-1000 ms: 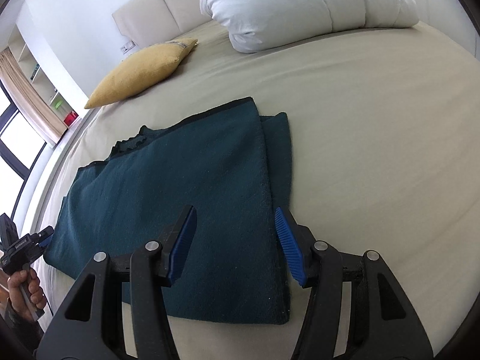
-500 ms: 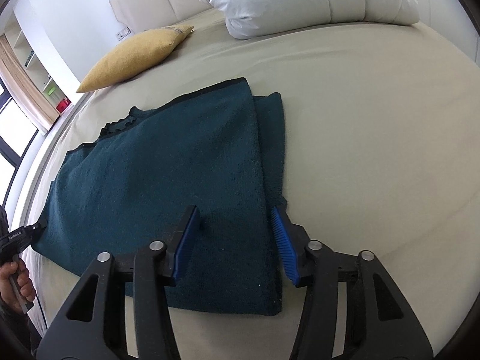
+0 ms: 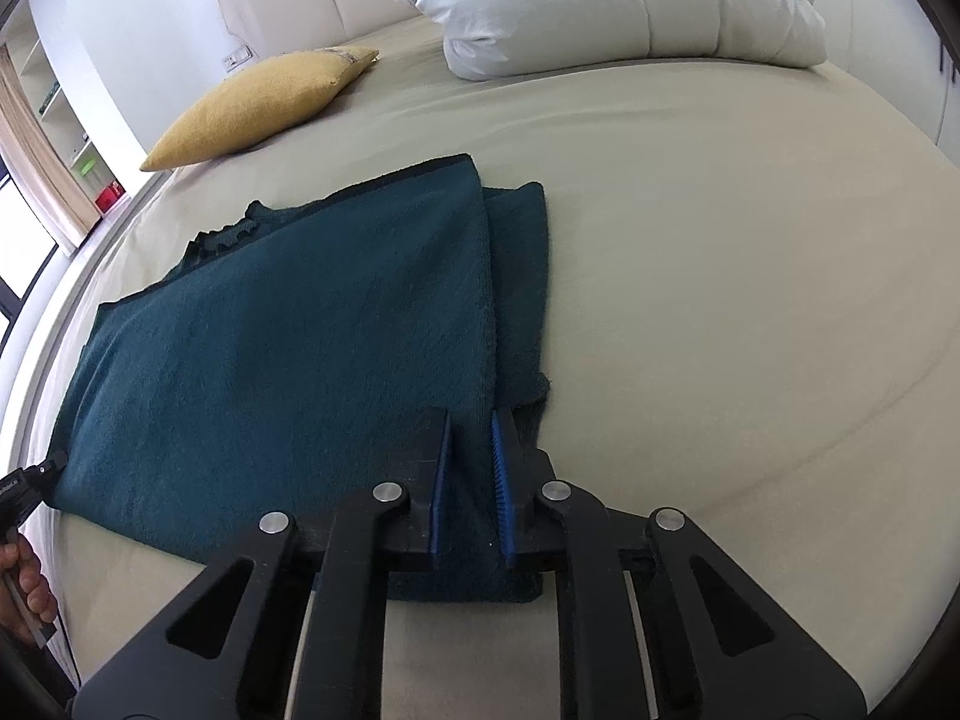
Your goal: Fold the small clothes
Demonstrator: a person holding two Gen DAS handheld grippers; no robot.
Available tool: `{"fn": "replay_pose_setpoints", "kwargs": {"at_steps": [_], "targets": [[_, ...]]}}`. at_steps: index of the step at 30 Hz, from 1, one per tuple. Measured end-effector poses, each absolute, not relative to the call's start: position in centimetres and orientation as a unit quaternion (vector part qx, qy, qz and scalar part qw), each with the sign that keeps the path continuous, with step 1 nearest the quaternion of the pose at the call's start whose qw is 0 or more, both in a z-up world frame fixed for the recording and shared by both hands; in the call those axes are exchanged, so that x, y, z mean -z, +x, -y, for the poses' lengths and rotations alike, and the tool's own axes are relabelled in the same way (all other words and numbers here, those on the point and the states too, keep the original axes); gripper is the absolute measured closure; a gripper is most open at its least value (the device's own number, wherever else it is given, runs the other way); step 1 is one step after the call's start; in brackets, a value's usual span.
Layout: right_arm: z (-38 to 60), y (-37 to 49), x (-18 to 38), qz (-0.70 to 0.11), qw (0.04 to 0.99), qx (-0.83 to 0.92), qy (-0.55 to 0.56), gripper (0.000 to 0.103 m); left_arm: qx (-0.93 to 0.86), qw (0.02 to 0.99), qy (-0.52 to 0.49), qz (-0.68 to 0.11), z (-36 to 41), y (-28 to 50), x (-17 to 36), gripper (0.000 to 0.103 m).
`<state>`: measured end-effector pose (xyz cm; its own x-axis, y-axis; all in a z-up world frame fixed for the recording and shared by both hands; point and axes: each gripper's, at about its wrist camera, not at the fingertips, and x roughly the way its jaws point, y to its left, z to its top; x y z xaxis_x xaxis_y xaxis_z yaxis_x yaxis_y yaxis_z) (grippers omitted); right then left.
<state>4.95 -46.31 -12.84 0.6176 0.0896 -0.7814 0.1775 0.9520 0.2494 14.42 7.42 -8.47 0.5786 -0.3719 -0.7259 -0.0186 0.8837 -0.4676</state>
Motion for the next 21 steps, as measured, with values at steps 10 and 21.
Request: {"fn": "replay_pose_setpoints", "kwargs": {"at_steps": [10,21], "targets": [[46.2,4.4,13.0,-0.439,0.887,0.031,0.139,0.098,0.11,0.856,-0.235,-0.447,-8.1,14.0,9.5,0.097],[47.1,5.0,14.1,-0.453,0.875,0.026,0.169,0.098,0.11,0.854,-0.242,-0.448,-8.2,14.1,9.6,0.095]]}}
